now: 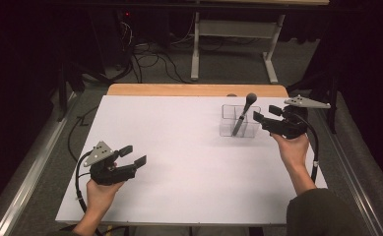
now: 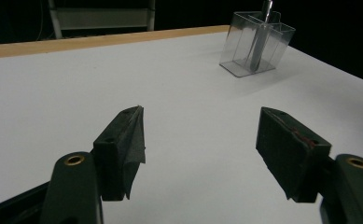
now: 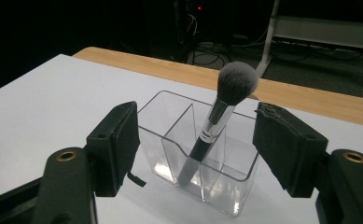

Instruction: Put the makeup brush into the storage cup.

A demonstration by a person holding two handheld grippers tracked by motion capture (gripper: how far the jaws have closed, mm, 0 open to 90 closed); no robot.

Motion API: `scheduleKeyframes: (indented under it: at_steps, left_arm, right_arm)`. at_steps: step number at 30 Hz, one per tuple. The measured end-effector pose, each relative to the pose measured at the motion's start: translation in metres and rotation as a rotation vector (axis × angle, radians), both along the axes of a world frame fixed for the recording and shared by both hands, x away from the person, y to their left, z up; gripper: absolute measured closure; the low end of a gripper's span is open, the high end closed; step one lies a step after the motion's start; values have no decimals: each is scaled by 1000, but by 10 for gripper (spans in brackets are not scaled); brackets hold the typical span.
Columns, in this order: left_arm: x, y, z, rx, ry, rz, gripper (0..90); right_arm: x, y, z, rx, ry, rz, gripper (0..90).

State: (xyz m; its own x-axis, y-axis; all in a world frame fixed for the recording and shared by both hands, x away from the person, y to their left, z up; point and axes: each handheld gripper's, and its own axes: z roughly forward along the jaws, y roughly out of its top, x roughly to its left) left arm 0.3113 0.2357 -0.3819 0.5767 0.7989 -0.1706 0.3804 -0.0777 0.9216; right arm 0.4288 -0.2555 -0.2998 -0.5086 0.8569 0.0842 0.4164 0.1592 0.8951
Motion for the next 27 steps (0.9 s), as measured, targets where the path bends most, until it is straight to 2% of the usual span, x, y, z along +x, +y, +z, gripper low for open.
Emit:
scheduleKeyframes:
  at_steps: [27]
  left_arm:
    - [-1,-1,0,-2,-3,-1,326]
  right_arm:
    - [-25,-12,-5,27,-13,11,345]
